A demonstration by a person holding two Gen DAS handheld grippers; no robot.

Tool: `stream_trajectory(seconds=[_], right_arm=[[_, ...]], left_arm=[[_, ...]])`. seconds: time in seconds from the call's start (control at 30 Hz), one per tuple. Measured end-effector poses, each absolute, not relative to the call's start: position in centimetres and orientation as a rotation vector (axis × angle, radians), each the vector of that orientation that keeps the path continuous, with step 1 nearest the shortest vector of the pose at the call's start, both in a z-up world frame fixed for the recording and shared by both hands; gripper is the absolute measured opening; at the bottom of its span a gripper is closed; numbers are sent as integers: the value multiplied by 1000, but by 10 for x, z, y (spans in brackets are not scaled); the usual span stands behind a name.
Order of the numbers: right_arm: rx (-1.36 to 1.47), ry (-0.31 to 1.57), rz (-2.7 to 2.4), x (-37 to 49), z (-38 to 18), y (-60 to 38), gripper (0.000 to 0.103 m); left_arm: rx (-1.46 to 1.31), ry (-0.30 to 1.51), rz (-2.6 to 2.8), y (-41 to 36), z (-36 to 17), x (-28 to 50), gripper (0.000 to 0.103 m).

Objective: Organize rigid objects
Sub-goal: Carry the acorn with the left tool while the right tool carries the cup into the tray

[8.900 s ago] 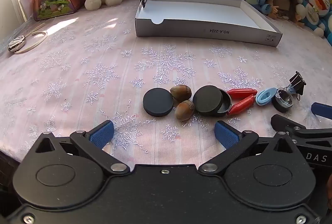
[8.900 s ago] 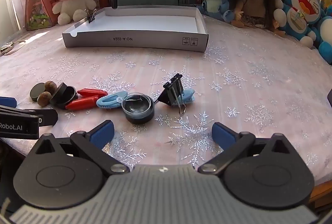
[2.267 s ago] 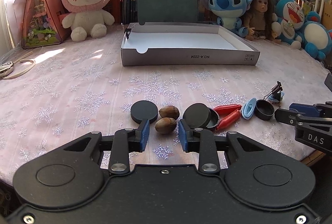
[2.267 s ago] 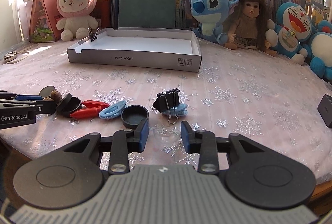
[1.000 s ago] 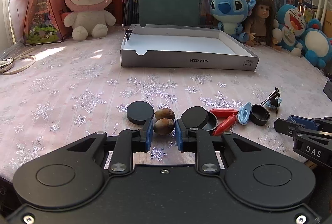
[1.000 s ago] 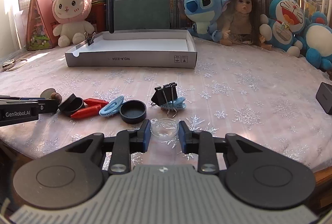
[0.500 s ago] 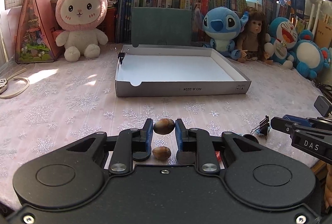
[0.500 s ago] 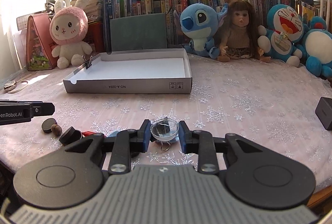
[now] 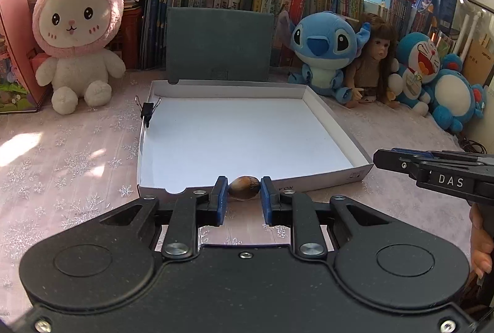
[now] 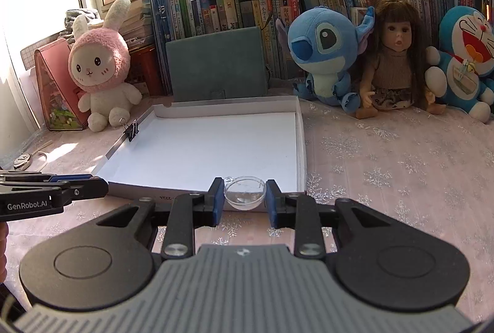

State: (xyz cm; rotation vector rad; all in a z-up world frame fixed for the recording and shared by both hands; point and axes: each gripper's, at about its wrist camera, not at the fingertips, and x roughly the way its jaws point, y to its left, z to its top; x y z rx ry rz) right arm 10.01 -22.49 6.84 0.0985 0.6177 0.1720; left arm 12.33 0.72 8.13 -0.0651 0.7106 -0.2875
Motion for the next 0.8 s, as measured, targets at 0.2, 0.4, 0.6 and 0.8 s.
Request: stream_trajectory(seconds=[0.2,0.4,0.6,0.8], right_arm=[[145,755,207,171,74,-227,33],[141,840,196,218,56,-220,34],[134,905,187,242,38,-211,34],[99,916,169,257,34,-202,34]], left_arm=[[-130,813,-305,11,88,193,21],[-150,900,-280,-2,67,242,21],[-141,943,-236,-18,43,272,21],[-105,952,-212,-34,36,290,21]])
